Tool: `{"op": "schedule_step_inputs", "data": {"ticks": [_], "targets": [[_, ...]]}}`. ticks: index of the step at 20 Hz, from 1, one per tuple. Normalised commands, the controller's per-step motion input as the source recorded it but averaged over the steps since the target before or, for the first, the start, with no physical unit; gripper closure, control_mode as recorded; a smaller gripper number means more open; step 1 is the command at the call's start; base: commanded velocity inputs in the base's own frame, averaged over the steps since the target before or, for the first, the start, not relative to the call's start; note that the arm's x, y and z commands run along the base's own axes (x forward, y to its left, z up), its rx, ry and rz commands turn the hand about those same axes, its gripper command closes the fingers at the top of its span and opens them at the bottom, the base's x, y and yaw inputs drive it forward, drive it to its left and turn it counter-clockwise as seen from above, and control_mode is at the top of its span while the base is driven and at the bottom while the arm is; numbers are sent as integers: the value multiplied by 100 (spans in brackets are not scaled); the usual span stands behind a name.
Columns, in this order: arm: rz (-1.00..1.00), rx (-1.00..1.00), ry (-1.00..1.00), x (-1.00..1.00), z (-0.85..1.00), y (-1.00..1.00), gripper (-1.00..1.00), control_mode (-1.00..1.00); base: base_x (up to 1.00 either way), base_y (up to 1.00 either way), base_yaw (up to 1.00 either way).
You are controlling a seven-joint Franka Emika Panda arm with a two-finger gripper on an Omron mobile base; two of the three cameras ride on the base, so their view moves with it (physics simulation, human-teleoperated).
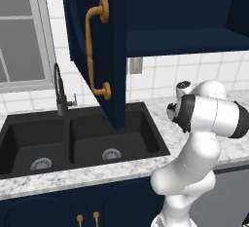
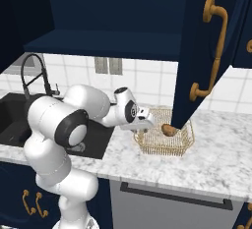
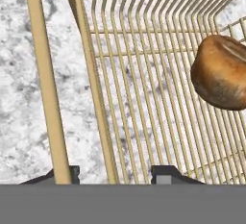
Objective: Open the cabinet, pick up the bread from the cabinet and place it in the basket. Then move the basket to the dining counter.
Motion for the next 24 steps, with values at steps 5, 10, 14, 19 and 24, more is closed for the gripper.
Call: {"op": "schedule_step_inputs", "data": {"ticks": [5, 10, 14, 19, 24], "targets": [[3, 5, 0, -53, 1, -2, 100, -100, 0, 0, 0], [4, -6, -4, -77, 66, 28, 100, -100, 0, 0, 0], [7, -15, -1, -76, 100, 59, 100, -100, 0, 0, 0], [13, -21, 0, -92, 100, 64, 100, -100, 0, 0, 0], [18, -34, 0, -96, 97, 42, 100, -100, 0, 0, 0]]}}
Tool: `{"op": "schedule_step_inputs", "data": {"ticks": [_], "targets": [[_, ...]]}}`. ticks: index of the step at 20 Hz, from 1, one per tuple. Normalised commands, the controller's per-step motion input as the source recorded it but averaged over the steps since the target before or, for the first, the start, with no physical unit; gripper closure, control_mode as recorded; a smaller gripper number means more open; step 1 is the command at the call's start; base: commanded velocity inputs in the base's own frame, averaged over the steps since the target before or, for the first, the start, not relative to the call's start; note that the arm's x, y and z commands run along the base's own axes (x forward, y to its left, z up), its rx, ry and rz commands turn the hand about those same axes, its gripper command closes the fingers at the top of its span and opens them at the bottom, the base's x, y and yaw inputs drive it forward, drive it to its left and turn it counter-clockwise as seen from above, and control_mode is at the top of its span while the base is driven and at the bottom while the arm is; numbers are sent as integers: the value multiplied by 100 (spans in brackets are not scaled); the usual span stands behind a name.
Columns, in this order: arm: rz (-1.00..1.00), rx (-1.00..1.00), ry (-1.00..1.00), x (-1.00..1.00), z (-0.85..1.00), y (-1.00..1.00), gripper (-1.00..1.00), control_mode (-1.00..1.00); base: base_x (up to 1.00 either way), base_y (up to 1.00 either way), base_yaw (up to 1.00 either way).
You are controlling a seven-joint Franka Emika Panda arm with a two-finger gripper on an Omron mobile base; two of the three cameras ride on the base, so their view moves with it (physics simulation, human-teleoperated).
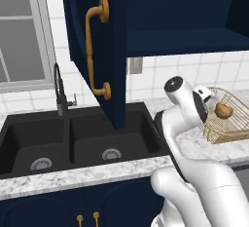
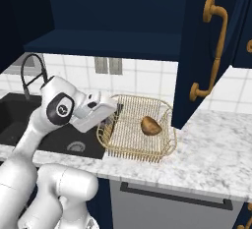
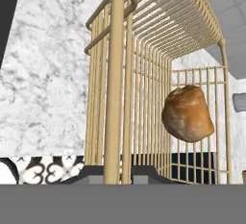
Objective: Open the cabinet, pick up the bread from the cabinet and place it in the basket. Then move the basket to the dining counter.
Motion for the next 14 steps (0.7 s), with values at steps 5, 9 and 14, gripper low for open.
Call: {"op": "schedule_step_inputs", "data": {"ticks": [5, 9, 14], "targets": [[25, -32, 1, -78, 100, 46, 100, -100, 0, 0, 0], [16, -6, 2, -66, 83, 29, 100, -100, 0, 0, 0], [3, 5, 4, -52, 30, 6, 100, -100, 0, 0, 0]]}}
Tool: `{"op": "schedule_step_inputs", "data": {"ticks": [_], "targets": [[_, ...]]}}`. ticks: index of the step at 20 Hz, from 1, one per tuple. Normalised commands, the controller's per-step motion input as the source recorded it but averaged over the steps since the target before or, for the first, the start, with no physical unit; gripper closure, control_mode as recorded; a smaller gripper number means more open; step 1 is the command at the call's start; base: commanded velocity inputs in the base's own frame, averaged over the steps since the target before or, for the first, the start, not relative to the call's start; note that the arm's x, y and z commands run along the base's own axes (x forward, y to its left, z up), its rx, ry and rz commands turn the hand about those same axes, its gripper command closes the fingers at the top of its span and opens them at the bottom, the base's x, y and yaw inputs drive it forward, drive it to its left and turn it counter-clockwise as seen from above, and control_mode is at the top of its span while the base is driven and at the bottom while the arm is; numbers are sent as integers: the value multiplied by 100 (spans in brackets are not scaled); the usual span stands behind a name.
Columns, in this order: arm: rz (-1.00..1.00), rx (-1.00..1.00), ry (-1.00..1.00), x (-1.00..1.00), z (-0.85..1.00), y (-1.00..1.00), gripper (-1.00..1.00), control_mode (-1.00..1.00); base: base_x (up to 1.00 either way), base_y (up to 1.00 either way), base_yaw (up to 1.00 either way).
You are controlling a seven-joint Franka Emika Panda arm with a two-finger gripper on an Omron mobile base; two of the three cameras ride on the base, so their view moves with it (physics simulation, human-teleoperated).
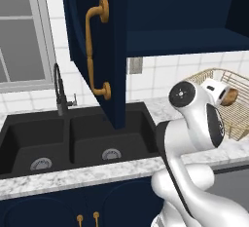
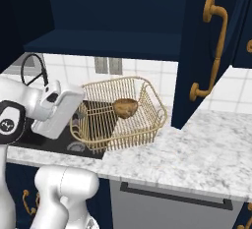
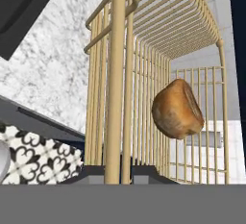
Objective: Open the cabinet, pick up the bread from the cabinet and place it in the basket. Then move the basket to the dining counter.
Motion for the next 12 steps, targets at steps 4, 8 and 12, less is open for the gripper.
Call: {"op": "schedule_step_inputs", "data": {"ticks": [4, 8, 12], "targets": [[0, 5, 4, -27, 0, 6, 100, -100, 0, 0, 0], [0, 2, 0, -39, 0, 9, 100, 100, -21, 2, 0], [0, 0, 0, 0, 0, 0, 100, 100, -100, 5, 8]]}}
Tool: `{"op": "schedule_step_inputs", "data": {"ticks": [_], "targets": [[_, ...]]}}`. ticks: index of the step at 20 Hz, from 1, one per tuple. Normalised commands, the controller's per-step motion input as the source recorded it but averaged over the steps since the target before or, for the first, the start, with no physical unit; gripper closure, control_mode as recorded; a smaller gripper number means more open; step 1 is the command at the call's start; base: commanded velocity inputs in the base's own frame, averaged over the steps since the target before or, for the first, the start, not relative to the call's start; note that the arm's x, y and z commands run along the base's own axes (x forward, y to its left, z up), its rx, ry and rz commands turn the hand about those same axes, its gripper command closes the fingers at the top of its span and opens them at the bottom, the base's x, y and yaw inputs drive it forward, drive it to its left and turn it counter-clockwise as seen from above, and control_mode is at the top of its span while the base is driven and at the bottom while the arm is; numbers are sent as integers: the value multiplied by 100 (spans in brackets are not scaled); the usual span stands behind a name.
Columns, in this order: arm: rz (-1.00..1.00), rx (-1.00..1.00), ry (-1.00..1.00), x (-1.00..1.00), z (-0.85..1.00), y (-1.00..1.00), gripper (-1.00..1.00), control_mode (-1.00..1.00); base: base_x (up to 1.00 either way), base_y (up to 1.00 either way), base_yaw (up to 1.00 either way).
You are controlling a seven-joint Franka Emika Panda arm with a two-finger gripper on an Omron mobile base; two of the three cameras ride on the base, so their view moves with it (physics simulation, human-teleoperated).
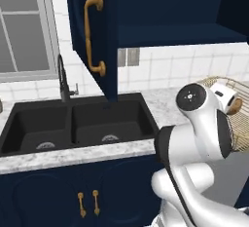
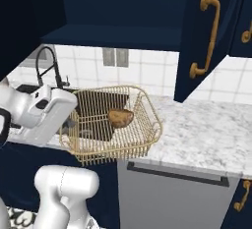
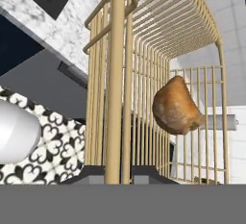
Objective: Open the cabinet, pick up the bread from the cabinet and place it in the basket. Then move the basket to the dining counter.
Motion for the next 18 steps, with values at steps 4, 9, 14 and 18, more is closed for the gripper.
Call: {"op": "schedule_step_inputs", "data": {"ticks": [4, 9, 14, 18], "targets": [[0, 0, 0, 0, 0, 0, 100, 100, -67, 7, 62], [0, 0, 0, 0, 0, 0, 100, 100, -8, 21, 93], [0, 0, 0, 0, 0, 0, 100, 100, -20, 37, 92], [0, 0, 0, 0, 0, 0, 100, 100, -35, 48, 90]]}}
